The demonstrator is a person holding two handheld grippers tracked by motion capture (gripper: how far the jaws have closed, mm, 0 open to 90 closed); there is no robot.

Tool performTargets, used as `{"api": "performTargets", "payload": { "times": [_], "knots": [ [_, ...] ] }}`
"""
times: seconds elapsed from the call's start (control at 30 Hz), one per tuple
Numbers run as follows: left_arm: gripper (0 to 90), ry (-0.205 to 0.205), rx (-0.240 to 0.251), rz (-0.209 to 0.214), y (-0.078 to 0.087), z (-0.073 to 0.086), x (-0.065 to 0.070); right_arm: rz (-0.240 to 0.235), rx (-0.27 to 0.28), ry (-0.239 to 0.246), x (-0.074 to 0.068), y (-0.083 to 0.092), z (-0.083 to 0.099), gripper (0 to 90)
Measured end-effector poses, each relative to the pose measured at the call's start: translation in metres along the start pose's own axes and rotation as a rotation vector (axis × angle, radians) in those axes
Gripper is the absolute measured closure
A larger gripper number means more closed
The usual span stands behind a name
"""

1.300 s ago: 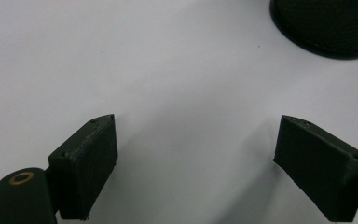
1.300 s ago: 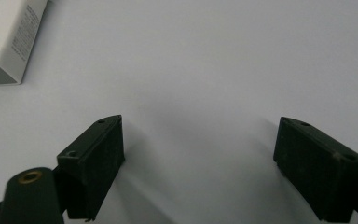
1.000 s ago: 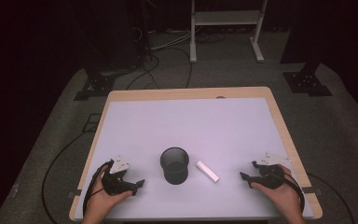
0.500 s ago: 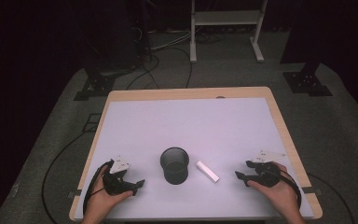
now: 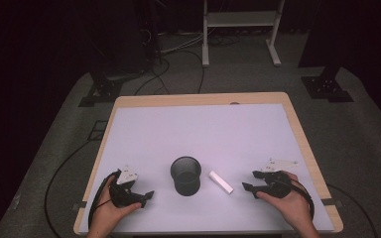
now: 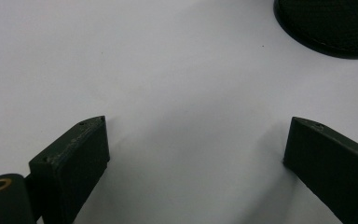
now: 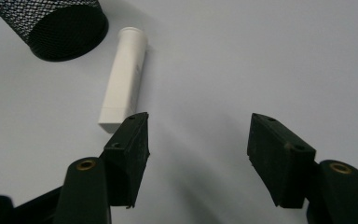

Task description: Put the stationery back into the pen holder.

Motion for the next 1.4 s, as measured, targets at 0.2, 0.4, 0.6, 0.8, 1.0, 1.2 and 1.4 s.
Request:
{"api": "performTargets", "payload": {
  "times": [0.2, 0.4, 0.6, 0.8, 1.0, 1.2, 1.4],
  "knots": [
    [5.9, 0.000, 0.000, 0.000, 0.000, 0.000, 0.000, -0.019, -0.010, 0.019, -0.008, -0.006, -0.008, 38.8],
    [5.9, 0.000, 0.000, 0.000, 0.000, 0.000, 0.000, -0.032, -0.016, 0.028, -0.014, -0.011, -0.012, 39.7],
    [5.9, 0.000, 0.000, 0.000, 0.000, 0.000, 0.000, -0.046, -0.019, 0.036, -0.019, -0.018, -0.016, 40.5],
    [5.9, 0.000, 0.000, 0.000, 0.000, 0.000, 0.000, -0.066, -0.033, 0.048, -0.027, -0.027, -0.018, 41.4],
    [5.9, 0.001, 0.000, 0.001, 0.000, 0.000, 0.000, -0.078, -0.046, 0.065, -0.031, -0.034, -0.017, 42.0],
    [5.9, 0.001, -0.001, 0.001, 0.000, 0.000, 0.000, -0.083, -0.063, 0.079, -0.035, -0.042, -0.015, 43.3],
    [5.9, 0.001, -0.001, 0.002, 0.000, 0.000, 0.000, -0.073, -0.075, 0.102, -0.035, -0.051, -0.015, 45.2]
  ]
}}
Point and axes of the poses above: each handheld gripper's, and its own axes: y roughly backward along the jaws, z roughly out of its underside, x roughly to its right, the point moved 10 cm from there along -y, roughly forward along the jaws, and after that the axes turned 12 degrees about -z, right-handed, at the moved point
